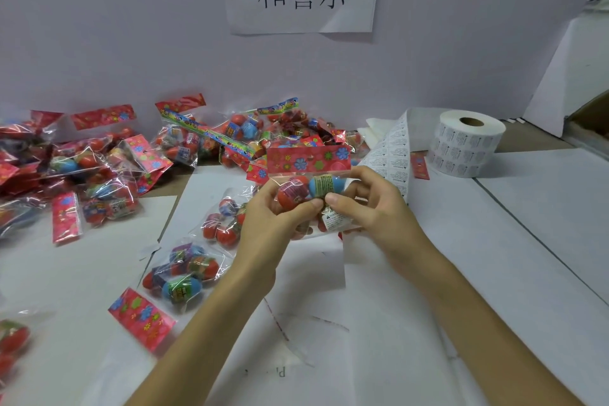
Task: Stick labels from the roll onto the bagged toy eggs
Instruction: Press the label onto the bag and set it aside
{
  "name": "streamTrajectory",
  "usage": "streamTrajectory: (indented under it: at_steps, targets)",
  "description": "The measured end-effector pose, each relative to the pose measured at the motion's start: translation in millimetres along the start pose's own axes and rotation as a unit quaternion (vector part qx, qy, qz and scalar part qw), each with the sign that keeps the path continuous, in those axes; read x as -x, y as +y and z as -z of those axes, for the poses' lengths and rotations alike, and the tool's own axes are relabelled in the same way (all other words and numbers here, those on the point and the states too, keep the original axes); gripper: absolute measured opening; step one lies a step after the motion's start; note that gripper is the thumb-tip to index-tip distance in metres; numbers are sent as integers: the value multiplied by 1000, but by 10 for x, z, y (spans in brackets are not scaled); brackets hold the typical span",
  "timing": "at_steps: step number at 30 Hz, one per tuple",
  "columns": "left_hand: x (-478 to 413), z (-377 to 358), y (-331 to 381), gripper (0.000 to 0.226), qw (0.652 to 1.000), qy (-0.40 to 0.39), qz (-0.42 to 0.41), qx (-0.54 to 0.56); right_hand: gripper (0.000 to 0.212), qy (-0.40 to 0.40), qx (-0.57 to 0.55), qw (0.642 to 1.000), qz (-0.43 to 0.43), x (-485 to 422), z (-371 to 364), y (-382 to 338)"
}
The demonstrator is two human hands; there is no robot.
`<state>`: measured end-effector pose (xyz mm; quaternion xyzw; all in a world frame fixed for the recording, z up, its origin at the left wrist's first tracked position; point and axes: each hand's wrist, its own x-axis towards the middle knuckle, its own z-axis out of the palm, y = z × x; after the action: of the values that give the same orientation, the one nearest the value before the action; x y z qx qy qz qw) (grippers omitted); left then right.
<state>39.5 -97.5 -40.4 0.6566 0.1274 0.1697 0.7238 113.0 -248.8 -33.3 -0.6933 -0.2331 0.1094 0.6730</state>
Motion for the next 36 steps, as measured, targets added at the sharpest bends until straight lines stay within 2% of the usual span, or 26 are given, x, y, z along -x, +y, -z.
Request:
streamTrajectory:
  at_steps: [4, 9, 12, 15, 19, 28, 32, 36]
  targets:
    - [12, -11, 0, 38, 1000, -15, 17, 17, 34, 15, 54, 998, 23, 2, -5, 6]
    - [17, -25, 29, 66, 997, -67, 20, 44, 33, 29, 67, 997, 29, -21, 26, 17]
    - [20, -25, 39, 62, 996, -63, 23, 54, 20, 31, 50, 998, 22, -6, 15, 5]
    - [-6, 5, 34, 52, 996, -55, 29, 64, 29, 17, 6, 1000, 10, -5, 37, -12]
    - [-31, 43, 33, 50, 995, -50, 43, 71, 36, -18, 4, 1000, 16, -2, 87, -36]
    - [-36, 40, -5, 50, 995, -70, 40, 64, 40, -5, 16, 1000, 23, -12, 96, -28]
    - [-11, 2, 20, 57, 994, -82, 46, 64, 27, -12, -19, 999, 32, 7, 83, -51]
    - [-6, -21, 6, 37, 994, -74, 58, 57, 18, 6, -49, 999, 18, 9, 62, -51]
